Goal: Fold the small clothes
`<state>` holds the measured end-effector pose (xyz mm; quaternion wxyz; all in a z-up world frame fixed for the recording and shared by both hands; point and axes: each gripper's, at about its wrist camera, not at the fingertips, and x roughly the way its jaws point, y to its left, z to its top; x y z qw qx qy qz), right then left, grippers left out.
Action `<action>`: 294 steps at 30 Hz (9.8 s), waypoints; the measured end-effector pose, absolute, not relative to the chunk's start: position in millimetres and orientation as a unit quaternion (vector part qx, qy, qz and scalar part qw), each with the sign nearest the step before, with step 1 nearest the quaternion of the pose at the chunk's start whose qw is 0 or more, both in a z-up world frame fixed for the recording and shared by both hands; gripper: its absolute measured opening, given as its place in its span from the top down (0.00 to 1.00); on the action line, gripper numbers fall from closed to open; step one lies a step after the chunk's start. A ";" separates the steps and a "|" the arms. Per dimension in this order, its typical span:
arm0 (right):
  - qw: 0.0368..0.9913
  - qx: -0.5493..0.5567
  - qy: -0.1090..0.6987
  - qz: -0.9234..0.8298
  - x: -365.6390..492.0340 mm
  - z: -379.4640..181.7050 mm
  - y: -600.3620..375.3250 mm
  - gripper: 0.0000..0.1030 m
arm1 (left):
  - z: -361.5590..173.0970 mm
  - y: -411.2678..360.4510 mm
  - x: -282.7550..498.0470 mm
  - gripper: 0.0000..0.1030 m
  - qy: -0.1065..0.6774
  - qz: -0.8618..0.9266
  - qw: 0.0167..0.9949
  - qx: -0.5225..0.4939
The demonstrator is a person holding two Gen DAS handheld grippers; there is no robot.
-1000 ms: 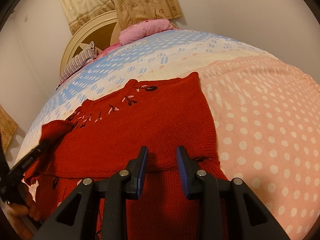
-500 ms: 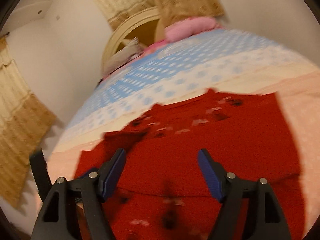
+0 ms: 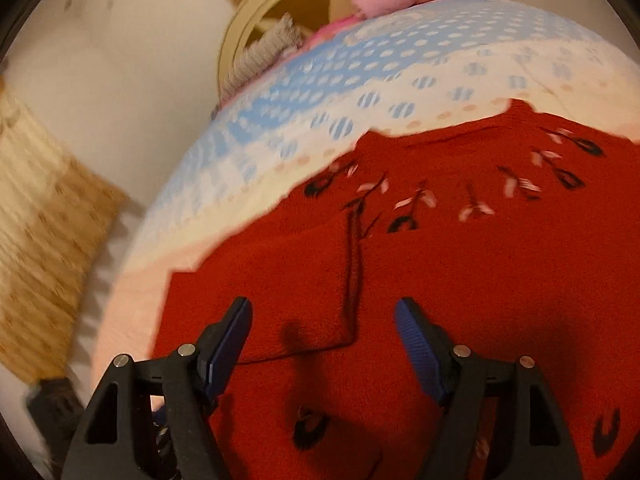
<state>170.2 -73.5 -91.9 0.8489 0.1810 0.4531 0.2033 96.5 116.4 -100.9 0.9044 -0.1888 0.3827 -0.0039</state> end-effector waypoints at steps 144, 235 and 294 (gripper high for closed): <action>0.905 0.049 0.406 0.120 -174.0 -15.4 -322.7 0.41 | -68.0 123.2 -76.1 0.07 0.376 -0.223 0.896 -0.075; 0.880 0.208 0.419 0.087 0.8 -98.0 -281.8 0.88 | -96.5 90.8 53.9 0.50 0.400 -0.217 0.888 -0.071; 0.963 0.008 0.269 -0.008 23.3 4.0 -243.5 0.89 | -43.6 108.2 107.5 0.95 0.337 -0.194 0.905 -0.174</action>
